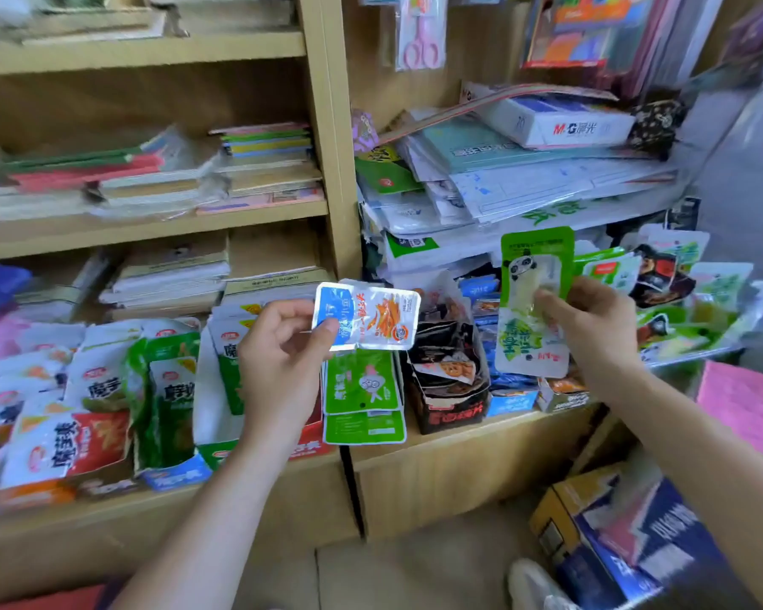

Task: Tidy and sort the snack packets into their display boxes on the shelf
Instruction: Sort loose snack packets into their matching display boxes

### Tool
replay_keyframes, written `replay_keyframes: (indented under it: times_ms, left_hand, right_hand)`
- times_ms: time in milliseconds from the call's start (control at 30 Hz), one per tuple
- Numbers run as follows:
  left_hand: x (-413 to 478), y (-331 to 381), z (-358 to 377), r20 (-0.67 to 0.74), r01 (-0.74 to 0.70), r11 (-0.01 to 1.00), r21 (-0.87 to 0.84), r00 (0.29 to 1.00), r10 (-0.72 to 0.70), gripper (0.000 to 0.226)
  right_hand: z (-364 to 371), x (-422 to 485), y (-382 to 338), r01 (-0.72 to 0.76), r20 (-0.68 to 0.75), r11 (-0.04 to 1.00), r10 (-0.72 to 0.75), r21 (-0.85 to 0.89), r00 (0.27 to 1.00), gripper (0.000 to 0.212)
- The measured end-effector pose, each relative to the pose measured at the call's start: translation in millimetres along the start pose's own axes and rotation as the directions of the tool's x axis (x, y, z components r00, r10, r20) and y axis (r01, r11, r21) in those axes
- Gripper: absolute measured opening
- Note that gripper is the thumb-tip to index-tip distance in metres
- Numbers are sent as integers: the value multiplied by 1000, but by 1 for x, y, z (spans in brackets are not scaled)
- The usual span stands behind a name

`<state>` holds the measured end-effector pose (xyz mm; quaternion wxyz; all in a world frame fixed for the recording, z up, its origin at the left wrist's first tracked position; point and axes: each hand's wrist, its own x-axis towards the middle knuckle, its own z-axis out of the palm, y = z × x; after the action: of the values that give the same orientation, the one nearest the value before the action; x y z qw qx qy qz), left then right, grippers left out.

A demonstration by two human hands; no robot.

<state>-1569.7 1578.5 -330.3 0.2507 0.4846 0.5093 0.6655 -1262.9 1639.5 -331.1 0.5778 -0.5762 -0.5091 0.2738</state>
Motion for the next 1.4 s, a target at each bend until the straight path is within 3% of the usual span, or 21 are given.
replay_keyframes:
  times_ms: [167, 367, 433, 533, 667, 800, 967, 1100, 1200, 1300, 1400]
  left_hand:
    - [-10, -9, 60, 147, -46, 999, 3, 988, 45, 18]
    - [-29, -17, 123, 232, -255, 955, 150, 948, 217, 21]
    - [-31, -27, 136, 291, -351, 907, 232, 915, 280, 15]
    - [-32, -37, 149, 381, -532, 779, 330, 831, 406, 9]
    - [-32, -46, 160, 470, -694, 592, 410, 717, 514, 8]
    - [-35, -50, 171, 578, -699, 553, 453, 703, 415, 12]
    - [-38, -63, 187, 643, -654, 544, 526, 725, 249, 11]
    - [-44, -67, 196, 705, -687, 489, 538, 684, 185, 9]
    - [-45, -70, 195, 730, -675, 534, 509, 667, 149, 12]
    - [-45, -69, 193, 749, -647, 591, 482, 654, 105, 8]
    - [-43, -65, 191, 762, -637, 609, 473, 643, 80, 30]
  right_hand:
    - [-40, 16, 11, 17, -172, 1000, -14, 18, 985, 41]
    - [-63, 33, 26, -64, -128, 997, 71, 52, 989, 31]
    - [-71, 40, 29, -86, -128, 993, 96, 84, 987, 31]
    - [-84, 48, 33, -99, -124, 983, 119, 155, 985, 7]
    - [-99, 53, 44, -160, -66, 970, 174, 181, 983, 7]
    - [-116, 57, 52, -247, -73, 947, 266, 208, 961, 17]
    - [-143, 64, 58, -312, -221, 900, 385, 303, 896, 11]
    - [-158, 74, 63, -256, -377, 907, 377, 333, 846, 15]
    - [-160, 80, 59, -144, -452, 919, 311, 366, 836, 37]
    - [-163, 85, 55, -66, -401, 874, 286, 481, 870, 53]
    - [-166, 87, 64, -155, -234, 927, 244, 342, 941, 48]
